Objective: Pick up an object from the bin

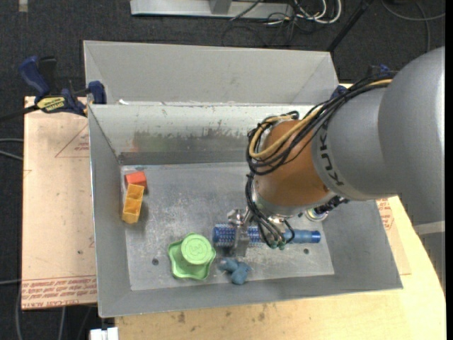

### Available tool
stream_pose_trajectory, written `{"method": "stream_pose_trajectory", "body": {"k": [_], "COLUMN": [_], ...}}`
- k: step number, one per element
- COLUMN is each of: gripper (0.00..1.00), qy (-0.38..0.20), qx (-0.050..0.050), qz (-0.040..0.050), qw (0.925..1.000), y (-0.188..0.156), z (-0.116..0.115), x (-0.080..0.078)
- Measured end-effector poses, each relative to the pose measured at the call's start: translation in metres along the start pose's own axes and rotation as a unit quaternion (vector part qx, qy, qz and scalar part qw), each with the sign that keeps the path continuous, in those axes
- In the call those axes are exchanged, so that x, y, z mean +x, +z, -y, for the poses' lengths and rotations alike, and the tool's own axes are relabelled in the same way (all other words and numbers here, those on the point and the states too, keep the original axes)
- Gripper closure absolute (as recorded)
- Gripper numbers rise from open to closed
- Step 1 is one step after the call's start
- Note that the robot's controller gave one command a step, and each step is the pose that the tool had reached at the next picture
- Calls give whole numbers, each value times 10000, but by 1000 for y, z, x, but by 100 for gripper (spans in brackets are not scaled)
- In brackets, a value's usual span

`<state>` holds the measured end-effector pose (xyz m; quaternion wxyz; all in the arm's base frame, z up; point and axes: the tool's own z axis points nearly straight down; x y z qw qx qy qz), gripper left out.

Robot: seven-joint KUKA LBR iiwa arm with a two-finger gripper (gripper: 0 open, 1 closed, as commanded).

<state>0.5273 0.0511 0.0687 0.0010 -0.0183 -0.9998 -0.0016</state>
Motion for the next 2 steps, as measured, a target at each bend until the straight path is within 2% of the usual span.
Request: {"method": "stream_pose_trajectory", "body": {"k": [2], "gripper": [100], "qy": [-12], "qx": [5], "qz": [46], "qw": [10000], "y": [-115], "z": [-2], "x": [-3]}}
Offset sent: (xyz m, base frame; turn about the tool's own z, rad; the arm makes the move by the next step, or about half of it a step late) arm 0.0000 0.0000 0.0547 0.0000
